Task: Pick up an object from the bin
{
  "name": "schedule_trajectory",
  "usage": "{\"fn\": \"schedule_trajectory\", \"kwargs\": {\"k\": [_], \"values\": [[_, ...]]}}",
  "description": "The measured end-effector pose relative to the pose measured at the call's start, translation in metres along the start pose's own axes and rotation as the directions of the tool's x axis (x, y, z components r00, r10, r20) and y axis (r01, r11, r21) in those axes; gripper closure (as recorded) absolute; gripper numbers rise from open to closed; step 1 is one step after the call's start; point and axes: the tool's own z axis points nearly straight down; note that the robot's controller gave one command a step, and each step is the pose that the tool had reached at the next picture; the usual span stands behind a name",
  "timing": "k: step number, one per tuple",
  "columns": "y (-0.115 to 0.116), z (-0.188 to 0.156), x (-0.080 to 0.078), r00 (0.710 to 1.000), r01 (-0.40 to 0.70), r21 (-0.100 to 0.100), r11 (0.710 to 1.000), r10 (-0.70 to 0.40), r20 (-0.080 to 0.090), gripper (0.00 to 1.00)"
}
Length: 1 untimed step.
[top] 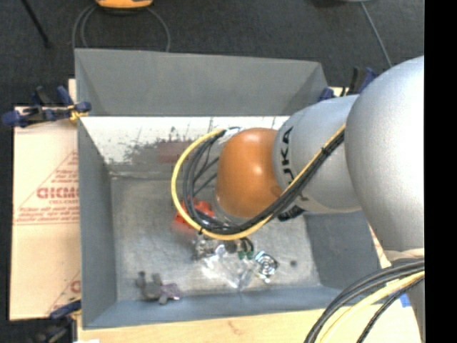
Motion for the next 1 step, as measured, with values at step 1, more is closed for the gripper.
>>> {"fn": "schedule_trajectory", "kwargs": {"k": [1], "values": [[-0.0003, 0.0001, 0.0002, 1.0, -0.001, 0.0, 1.0, 0.001, 0.0, 0.0]]}}
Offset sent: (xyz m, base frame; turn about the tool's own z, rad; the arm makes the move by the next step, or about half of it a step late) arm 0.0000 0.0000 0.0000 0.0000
